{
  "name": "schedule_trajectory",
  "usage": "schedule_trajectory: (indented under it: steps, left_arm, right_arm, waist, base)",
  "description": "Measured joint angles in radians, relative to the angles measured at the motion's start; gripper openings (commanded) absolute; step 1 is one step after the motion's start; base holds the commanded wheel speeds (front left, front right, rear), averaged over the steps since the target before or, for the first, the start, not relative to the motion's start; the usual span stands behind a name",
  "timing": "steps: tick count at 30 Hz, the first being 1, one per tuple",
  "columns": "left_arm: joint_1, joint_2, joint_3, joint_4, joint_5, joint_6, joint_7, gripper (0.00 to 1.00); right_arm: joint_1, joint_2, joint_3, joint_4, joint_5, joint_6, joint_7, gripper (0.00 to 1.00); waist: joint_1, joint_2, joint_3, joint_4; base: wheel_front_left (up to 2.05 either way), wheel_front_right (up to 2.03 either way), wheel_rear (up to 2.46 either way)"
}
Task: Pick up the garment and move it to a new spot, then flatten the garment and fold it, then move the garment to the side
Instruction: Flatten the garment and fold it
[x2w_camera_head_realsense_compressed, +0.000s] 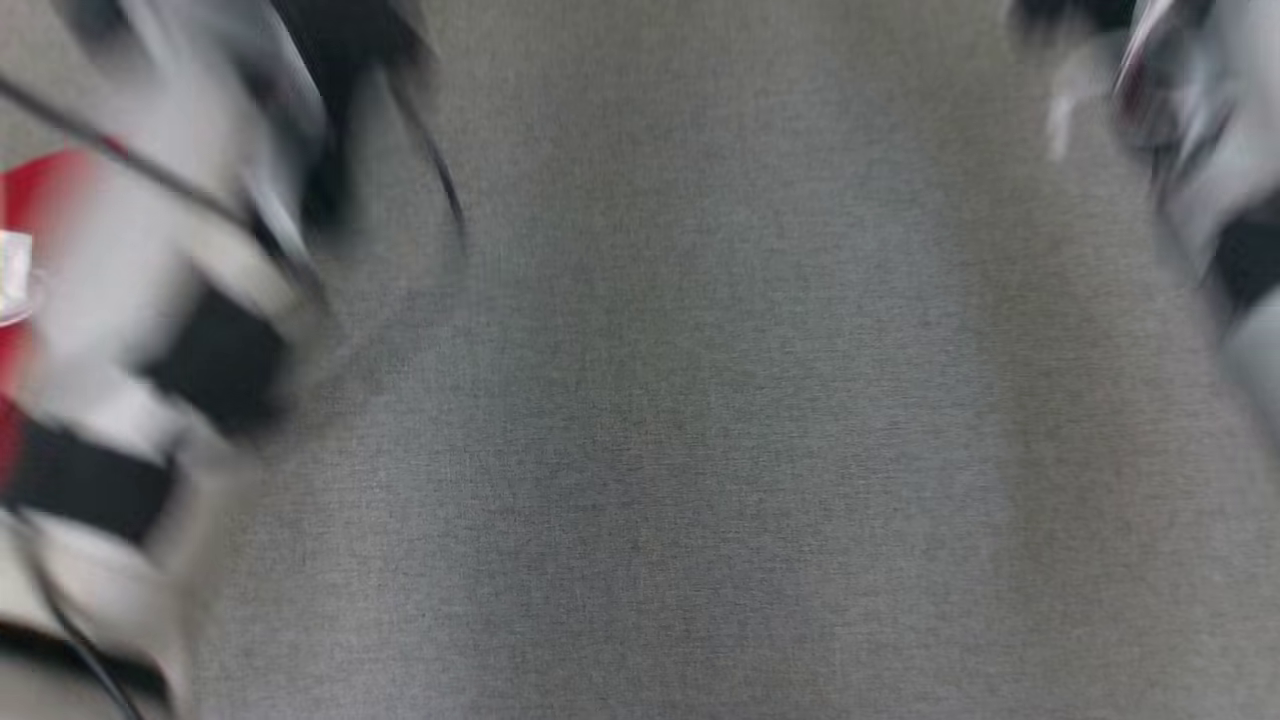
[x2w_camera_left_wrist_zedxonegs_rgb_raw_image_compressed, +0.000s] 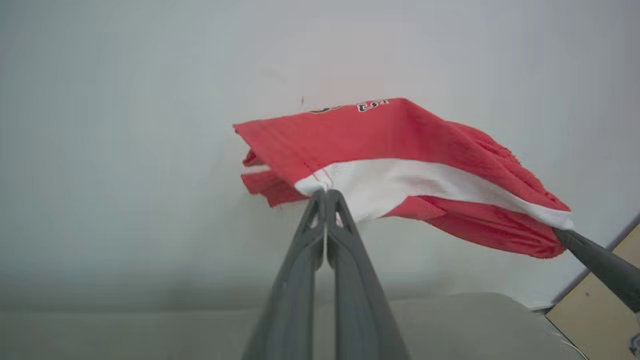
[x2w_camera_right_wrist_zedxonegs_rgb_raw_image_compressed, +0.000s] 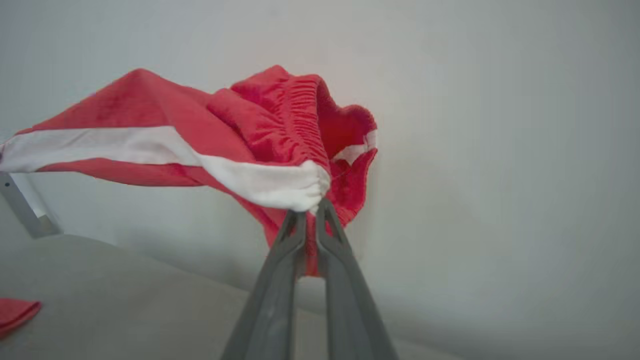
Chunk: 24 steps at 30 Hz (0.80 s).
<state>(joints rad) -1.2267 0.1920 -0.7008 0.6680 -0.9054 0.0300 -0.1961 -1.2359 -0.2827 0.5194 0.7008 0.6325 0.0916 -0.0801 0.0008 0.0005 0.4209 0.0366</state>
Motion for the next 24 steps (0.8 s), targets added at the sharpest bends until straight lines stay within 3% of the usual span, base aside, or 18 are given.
schedule_trajectory:
  steps: [1,4,10,24]
  left_arm:
    - [0.000,0.000,0.000,0.000,0.000,0.000,0.000,0.00]
    - [0.219,-0.015,-0.076,0.026,0.000,-0.026,-0.019,0.00]
    - [0.417,0.058,-0.131,0.056,0.007,-0.057,-0.030,0.00]
    - [0.631,0.067,-0.185,0.013,0.025,-0.057,-0.051,0.00]
  right_arm:
    - [0.000,0.000,0.000,0.000,0.000,0.000,0.000,0.00]
    - [0.204,-0.007,0.030,0.014,0.000,0.014,-0.071,0.00]
    - [0.462,-0.008,0.084,0.013,0.019,0.025,-0.168,0.00]
    - [0.714,-0.067,0.095,-0.024,0.059,0.032,-0.168,0.00]
  waist:
    - [0.0000,0.0000,0.000,0.000]
    - [-0.0004,-0.0001,0.000,0.016]
    - [-0.0009,-0.0003,-0.043,0.029]
    - [-0.0010,-0.0006,-0.203,0.013]
  base:
    - [0.00,0.00,0.00]
    - [0.00,0.00,0.00]
    - [0.00,0.00,0.00]
    - [0.00,0.00,0.00]
